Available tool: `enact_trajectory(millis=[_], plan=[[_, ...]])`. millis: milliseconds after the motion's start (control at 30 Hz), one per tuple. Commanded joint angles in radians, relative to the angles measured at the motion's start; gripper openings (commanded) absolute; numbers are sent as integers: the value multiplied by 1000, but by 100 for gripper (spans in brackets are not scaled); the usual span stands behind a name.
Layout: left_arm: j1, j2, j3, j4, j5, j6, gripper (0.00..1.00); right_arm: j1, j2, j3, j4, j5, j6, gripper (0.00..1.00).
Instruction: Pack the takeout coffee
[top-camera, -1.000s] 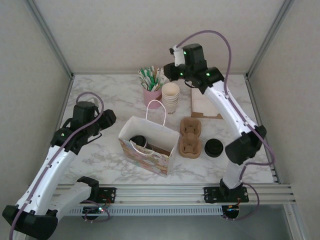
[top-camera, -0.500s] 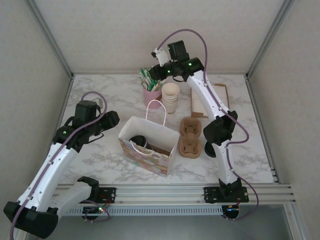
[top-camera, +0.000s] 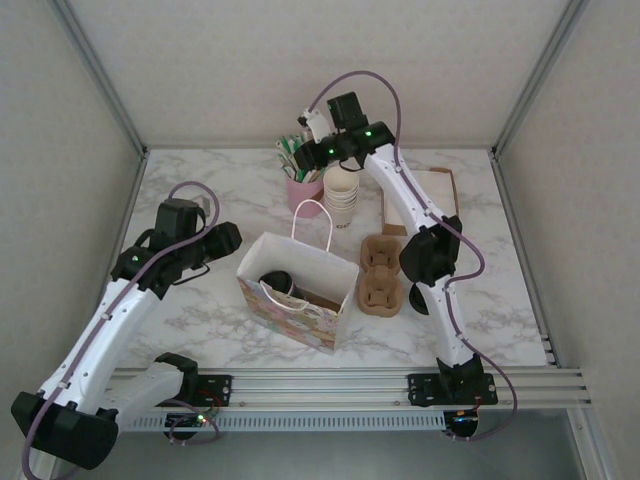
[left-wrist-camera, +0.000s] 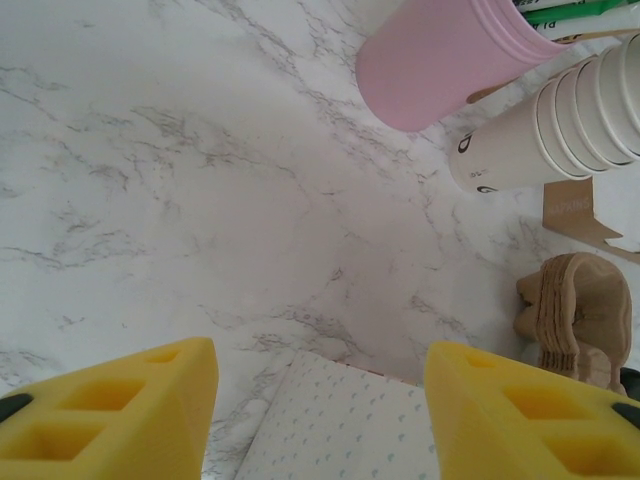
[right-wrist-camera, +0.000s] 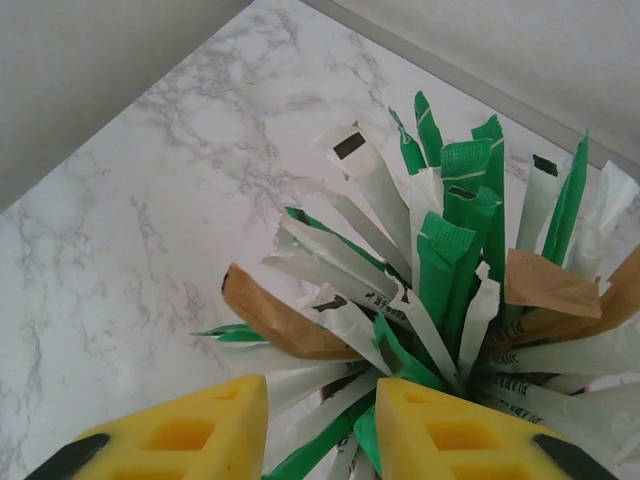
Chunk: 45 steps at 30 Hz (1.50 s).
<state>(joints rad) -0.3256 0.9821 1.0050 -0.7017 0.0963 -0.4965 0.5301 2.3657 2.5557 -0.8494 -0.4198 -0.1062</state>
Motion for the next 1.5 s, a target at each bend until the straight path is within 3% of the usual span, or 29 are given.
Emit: enact_trajectory(millis=[0, 300, 600, 1233, 1467], plan=[[0, 6, 27, -20, 7, 16, 57, -1, 32, 36, 39, 27, 21, 33], [-1, 22, 29, -18, -1, 15, 57, -1, 49, 41, 68, 133, 35, 34], [0, 32, 29, -18, -1, 18, 57, 2, 59, 40, 117, 117, 56, 41], [0, 35, 27, -16, -4, 13, 57, 18, 13, 44, 134, 137, 40, 0], [-1, 23, 27, -18, -6, 10, 57, 27, -41, 44, 124, 145, 36, 0]])
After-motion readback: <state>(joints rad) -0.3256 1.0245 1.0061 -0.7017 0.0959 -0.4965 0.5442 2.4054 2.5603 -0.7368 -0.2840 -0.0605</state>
